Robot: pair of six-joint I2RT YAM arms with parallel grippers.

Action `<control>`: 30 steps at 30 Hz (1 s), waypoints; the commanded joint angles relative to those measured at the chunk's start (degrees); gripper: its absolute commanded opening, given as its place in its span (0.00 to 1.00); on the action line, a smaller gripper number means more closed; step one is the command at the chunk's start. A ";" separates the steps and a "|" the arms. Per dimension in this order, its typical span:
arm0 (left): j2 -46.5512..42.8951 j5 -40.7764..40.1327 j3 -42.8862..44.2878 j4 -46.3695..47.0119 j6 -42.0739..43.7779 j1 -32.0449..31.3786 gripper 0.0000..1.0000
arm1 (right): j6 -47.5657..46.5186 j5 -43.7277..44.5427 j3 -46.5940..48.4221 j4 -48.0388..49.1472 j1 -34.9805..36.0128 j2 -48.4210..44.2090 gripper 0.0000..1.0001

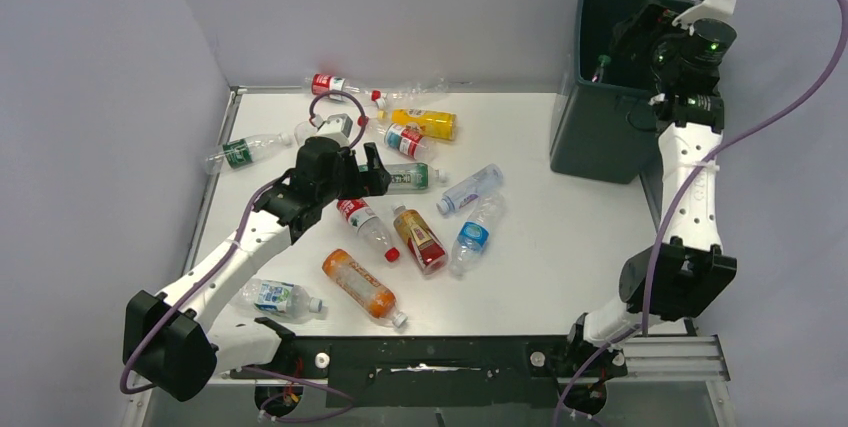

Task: Put the plastic bottles in the bin
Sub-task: Place the plastic bottle in the trash bin, then pick up the plastic bottle at the center of the board.

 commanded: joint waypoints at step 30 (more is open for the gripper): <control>-1.88 -0.64 1.21 0.50 0.41 -2.94 0.98 | 6.12 29.96 -60.79 10.24 68.00 -36.33 0.98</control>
